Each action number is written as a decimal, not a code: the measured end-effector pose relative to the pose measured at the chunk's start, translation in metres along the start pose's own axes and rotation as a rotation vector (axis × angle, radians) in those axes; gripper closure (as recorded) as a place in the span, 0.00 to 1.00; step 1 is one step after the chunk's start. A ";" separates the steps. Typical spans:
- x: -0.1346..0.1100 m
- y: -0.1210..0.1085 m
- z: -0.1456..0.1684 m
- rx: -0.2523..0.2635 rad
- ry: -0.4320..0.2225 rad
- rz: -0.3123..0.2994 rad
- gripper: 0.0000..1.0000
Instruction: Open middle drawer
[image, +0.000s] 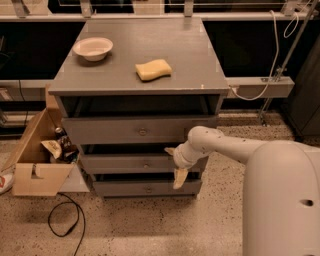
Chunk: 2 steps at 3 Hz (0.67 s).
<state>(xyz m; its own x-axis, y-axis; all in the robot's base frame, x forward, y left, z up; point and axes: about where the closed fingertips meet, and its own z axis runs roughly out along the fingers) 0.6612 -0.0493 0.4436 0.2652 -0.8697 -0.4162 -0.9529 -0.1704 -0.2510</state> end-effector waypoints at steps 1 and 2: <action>0.009 -0.013 0.015 0.021 0.064 0.001 0.00; 0.021 -0.017 0.026 0.075 0.129 0.065 0.00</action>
Offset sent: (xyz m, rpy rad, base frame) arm 0.0401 -0.0122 -0.0423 -0.1189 -0.1057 -0.3218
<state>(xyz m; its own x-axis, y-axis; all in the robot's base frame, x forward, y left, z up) 0.6868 -0.0520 0.4163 0.1780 -0.9307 -0.3195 -0.9525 -0.0814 -0.2936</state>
